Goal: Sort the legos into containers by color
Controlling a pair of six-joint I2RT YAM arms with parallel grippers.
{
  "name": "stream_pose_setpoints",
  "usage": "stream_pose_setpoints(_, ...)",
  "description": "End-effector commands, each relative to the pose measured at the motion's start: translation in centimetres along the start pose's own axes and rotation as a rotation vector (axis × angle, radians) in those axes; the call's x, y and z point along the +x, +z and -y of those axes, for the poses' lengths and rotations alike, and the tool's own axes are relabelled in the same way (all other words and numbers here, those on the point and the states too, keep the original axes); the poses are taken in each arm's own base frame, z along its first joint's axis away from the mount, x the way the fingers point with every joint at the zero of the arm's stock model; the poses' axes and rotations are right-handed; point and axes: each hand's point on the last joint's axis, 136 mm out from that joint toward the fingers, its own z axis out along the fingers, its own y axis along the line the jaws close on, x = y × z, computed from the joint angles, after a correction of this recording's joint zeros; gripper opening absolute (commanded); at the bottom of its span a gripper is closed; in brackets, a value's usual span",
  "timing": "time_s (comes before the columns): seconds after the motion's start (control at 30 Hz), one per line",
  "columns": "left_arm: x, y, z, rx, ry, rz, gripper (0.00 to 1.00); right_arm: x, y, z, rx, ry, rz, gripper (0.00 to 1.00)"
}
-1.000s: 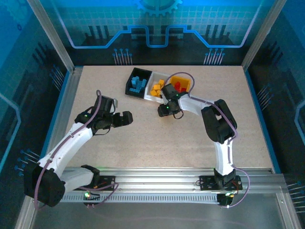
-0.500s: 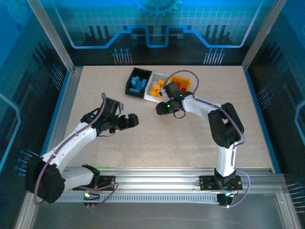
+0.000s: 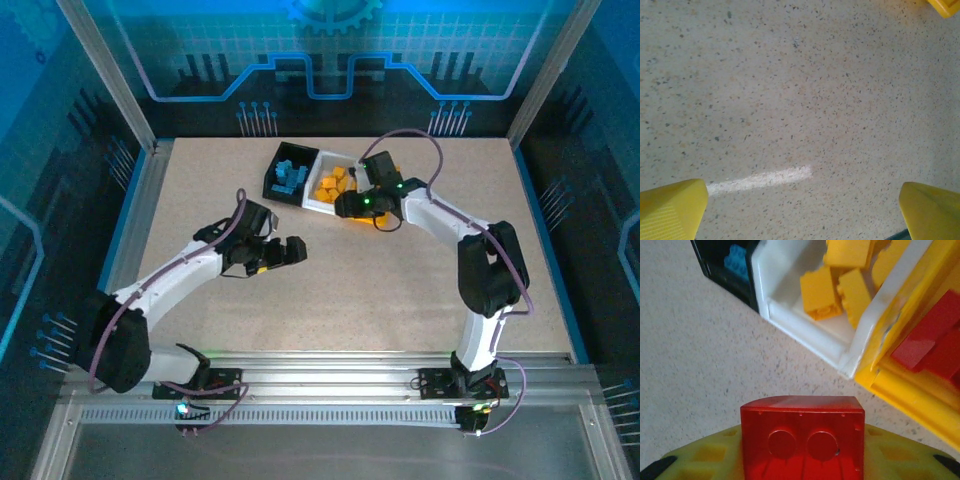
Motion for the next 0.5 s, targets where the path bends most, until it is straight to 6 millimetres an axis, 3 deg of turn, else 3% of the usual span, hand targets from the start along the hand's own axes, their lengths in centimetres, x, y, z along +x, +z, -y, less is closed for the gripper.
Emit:
stream_pose_setpoints(0.0,-0.3,0.1,1.6,0.04,0.036,-0.016,0.99,-2.7,-1.9,-0.1,-0.022,0.023,0.051,0.44)
stream_pose_setpoints(0.47,0.9,0.8,1.8,0.029,0.023,-0.047,0.99,-6.8,1.1,1.3,-0.02,0.031,0.033,0.45)
